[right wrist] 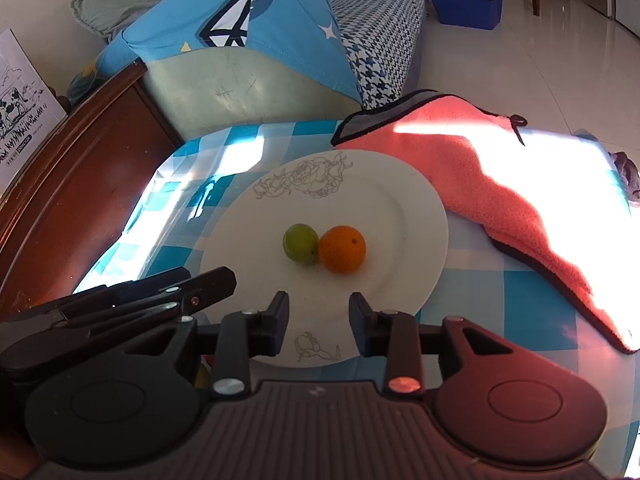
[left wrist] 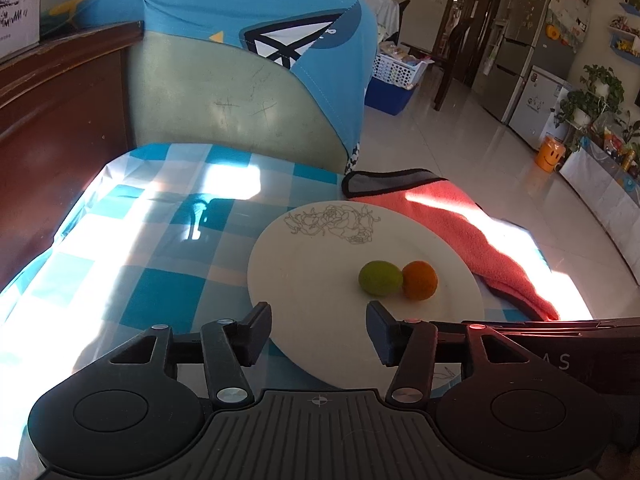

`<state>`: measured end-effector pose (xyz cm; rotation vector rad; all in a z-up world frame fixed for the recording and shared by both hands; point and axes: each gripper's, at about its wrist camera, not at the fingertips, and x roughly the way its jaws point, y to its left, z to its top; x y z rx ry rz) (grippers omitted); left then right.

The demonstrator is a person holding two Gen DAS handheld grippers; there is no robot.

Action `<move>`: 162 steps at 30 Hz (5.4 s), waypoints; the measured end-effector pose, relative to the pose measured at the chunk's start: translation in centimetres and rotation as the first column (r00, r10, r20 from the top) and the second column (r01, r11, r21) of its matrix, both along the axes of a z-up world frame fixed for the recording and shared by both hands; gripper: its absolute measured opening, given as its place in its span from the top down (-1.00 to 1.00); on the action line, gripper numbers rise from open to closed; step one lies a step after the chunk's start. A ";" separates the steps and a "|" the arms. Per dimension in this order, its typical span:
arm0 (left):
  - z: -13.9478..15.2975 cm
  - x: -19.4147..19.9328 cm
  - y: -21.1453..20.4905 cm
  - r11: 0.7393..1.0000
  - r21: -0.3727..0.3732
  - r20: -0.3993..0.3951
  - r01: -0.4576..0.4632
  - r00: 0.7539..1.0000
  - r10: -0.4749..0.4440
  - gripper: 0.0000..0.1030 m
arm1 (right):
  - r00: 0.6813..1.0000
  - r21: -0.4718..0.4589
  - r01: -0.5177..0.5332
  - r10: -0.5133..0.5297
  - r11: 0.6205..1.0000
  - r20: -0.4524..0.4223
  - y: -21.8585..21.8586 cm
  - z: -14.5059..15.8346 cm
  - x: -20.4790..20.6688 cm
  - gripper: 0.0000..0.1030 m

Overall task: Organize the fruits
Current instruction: 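Open the left tool on the plate while the right tool releases its orange beside it, then grasp an orange with the left tool while the right tool grasps another orange, then carry the orange in the left tool while the right tool carries its orange to the plate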

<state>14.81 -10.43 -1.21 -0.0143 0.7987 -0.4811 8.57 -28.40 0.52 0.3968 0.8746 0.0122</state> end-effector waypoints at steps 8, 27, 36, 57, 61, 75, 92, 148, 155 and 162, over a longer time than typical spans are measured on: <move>1.0 -0.8 1.8 0.998 -0.056 -0.021 -0.022 1.000 0.021 -0.56 | 0.999 0.025 -0.031 0.031 0.999 0.007 0.1 0.4 -0.6 0.22; 0.8 -6.4 6.4 0.999 -0.028 -0.093 -0.026 0.995 0.023 -0.68 | 0.992 -0.051 -0.122 0.124 0.991 0.035 2.3 1.8 -6.5 -0.03; -0.2 -8.5 7.9 0.999 0.020 -0.101 -0.028 0.994 0.030 -0.67 | 0.995 -0.025 -0.101 0.101 0.995 -0.006 2.0 0.6 -9.7 -0.03; -1.1 -10.3 7.0 1.000 0.022 -0.070 0.016 0.997 -0.015 -0.67 | 0.991 0.036 -0.106 0.109 0.994 -0.080 2.5 -1.7 -11.2 0.17; -1.2 -10.2 6.6 1.000 0.021 -0.069 0.014 0.998 -0.012 -0.68 | 0.992 0.039 -0.093 0.096 0.995 -0.083 2.5 -1.8 -11.0 0.22; -2.4 -9.1 6.2 0.996 0.069 -0.102 -0.058 0.993 0.065 -0.67 | 0.992 0.105 -0.026 0.039 0.994 -0.121 1.8 -2.2 -10.4 0.29; -2.9 -10.1 3.9 0.983 0.179 -0.006 0.043 0.999 -0.043 0.29 | 0.992 0.017 -0.058 0.060 0.998 -0.110 2.9 -2.0 -10.3 0.38; 4.1 -5.5 2.4 1.000 0.000 0.091 0.000 0.996 0.000 0.46 | 0.997 0.077 -0.020 0.015 0.997 0.072 0.8 3.2 -5.8 0.39; 3.0 -3.3 1.0 0.999 0.017 0.053 0.050 0.997 -0.050 0.46 | 0.999 0.081 -0.001 -0.002 0.997 0.035 0.0 2.4 -3.6 0.39; 1.7 -1.3 -0.2 0.997 0.015 0.022 0.073 0.997 -0.074 0.46 | 1.000 0.074 -0.005 0.004 0.997 0.004 -0.3 1.3 -1.4 0.39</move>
